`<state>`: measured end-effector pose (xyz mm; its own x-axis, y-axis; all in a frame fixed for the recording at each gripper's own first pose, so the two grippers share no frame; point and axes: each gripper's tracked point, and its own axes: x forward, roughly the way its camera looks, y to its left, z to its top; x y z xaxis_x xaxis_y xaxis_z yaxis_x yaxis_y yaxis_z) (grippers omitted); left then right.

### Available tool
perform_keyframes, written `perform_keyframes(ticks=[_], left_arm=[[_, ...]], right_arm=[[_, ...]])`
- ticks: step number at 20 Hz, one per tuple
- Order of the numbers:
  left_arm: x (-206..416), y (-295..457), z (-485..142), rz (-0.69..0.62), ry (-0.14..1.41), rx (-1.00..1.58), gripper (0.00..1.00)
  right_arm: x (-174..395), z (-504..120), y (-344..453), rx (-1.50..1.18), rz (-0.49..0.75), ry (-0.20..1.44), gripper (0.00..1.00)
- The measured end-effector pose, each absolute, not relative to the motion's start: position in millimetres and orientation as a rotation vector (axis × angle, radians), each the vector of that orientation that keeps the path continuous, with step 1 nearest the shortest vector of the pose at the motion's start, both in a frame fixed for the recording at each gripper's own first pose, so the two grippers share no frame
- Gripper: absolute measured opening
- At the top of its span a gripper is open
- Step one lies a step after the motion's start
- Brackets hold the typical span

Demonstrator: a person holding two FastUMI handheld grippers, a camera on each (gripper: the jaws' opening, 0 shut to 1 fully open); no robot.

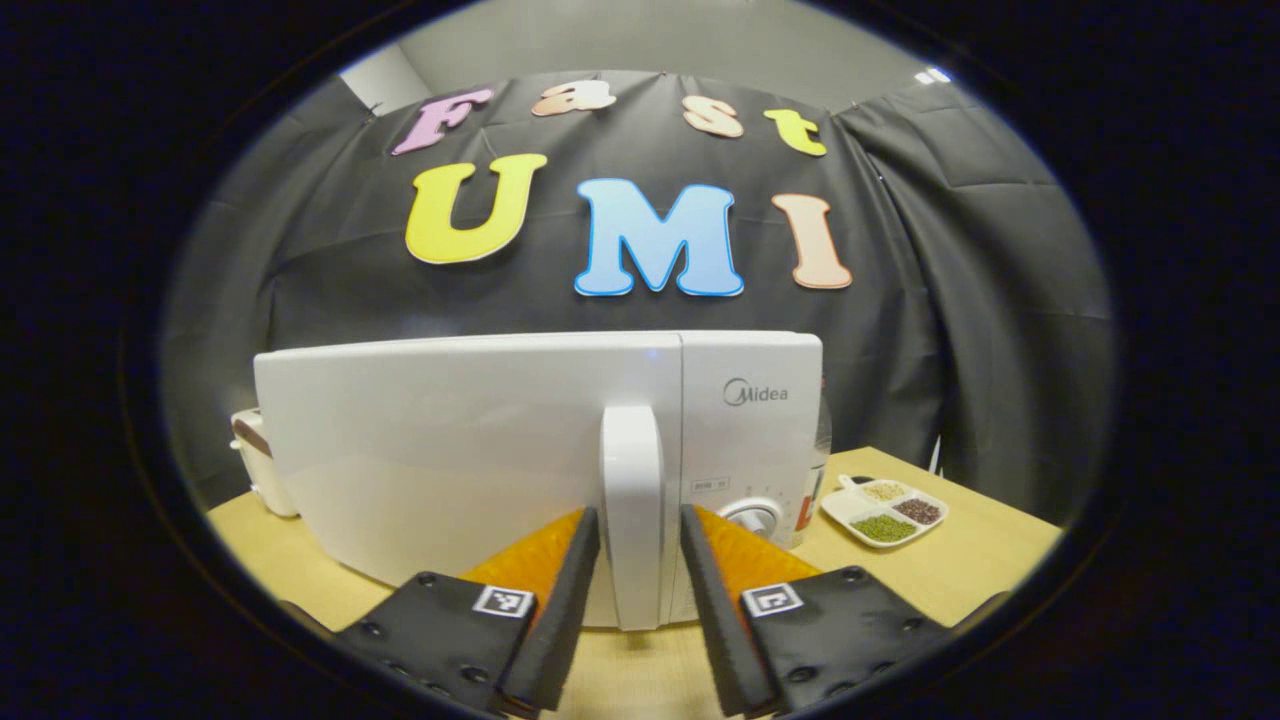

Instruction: Open the microwave oven with the left hand, put the food in, and close the microwave oven.

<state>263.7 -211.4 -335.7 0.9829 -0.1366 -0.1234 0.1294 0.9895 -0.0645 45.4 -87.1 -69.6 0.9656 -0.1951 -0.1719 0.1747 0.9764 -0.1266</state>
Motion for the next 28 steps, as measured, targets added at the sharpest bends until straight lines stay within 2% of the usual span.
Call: perform_keyframes(ticks=[3,5,21,25,28], left_arm=[[261.5,-211.7,-336.3,-0.131,0.143,-0.033,0.39],[260.3,-210.2,-335.8,-0.121,0.145,-0.028,0.33],[255.1,-210.1,-334.1,-0.158,0.161,-0.038,0.26],[255.0,-208.7,-333.7,-0.167,0.164,-0.034,0.22],[226.3,-203.2,-340.4,-0.145,0.194,-0.058,0.21]], right_arm=[[43.1,-74.0,-85.9,-0.110,-0.182,0.192,0.99],[41.3,-76.9,-85.6,-0.107,-0.178,0.198,0.99],[13.9,-80.6,-86.4,-0.113,-0.161,0.203,0.99],[9.6,-81.5,-88.4,-0.103,-0.162,0.207,0.99],[7.2,-83.3,-86.9,-0.101,-0.156,0.214,0.99]])
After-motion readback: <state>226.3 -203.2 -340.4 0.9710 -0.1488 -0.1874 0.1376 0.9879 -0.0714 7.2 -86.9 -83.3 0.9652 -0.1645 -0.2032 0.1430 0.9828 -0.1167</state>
